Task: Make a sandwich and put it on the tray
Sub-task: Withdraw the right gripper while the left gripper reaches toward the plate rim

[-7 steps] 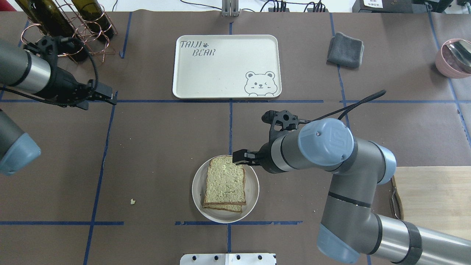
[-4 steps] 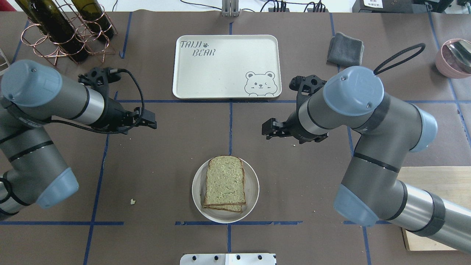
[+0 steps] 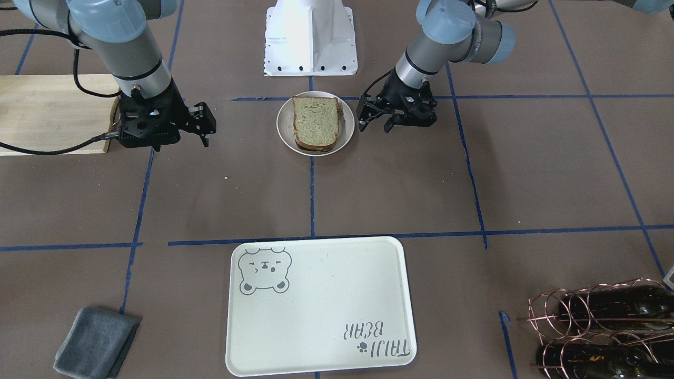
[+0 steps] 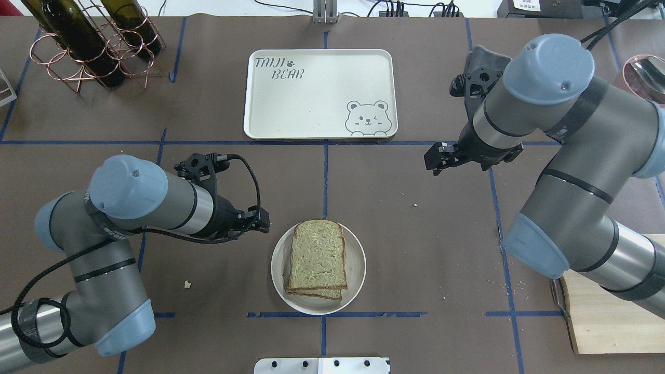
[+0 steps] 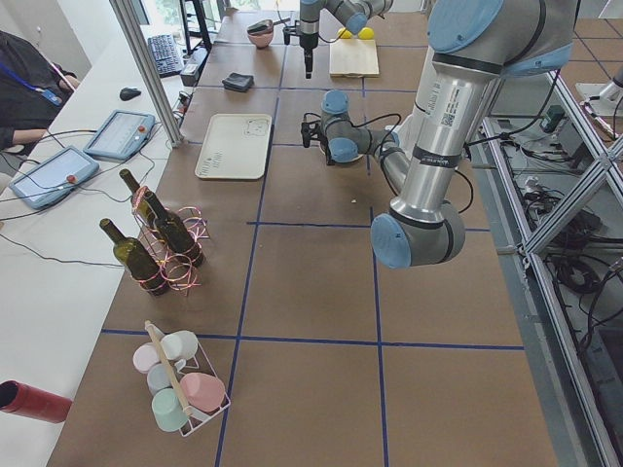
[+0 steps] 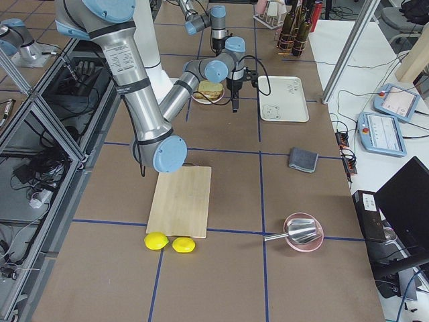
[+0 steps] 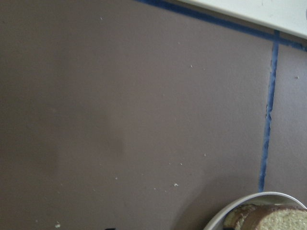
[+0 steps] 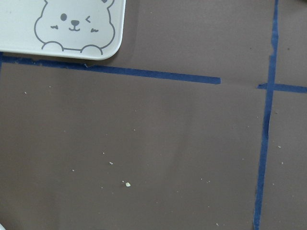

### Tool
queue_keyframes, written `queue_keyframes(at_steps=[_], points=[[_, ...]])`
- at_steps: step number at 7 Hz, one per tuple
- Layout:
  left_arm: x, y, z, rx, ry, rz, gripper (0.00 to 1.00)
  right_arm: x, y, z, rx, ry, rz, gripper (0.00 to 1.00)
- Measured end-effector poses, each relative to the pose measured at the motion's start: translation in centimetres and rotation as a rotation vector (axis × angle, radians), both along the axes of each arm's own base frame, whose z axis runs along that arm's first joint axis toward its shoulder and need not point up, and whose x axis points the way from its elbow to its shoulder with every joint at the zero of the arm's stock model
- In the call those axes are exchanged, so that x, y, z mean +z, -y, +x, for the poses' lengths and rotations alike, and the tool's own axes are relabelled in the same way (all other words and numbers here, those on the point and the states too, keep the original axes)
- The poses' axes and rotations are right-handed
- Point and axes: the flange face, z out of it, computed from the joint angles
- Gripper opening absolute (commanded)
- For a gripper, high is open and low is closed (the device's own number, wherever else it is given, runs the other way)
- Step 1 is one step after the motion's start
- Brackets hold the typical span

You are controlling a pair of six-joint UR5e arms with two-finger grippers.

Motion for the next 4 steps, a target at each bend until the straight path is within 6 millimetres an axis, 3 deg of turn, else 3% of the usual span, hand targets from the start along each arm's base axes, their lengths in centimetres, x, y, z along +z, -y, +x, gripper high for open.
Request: queue_keyframes(at_steps=[2, 4], points=[[0.5, -1.7, 3.5, 0.013, 0.032, -0.002, 0.48, 0.6, 0.7, 1.5, -0.012, 0.010, -0.014, 1.00], [0.2, -2.7, 5.3, 0.028, 0.037, -0.002, 0.39, 1.4, 0.9, 2.3, -0.015, 0.014, -0.033, 1.00]])
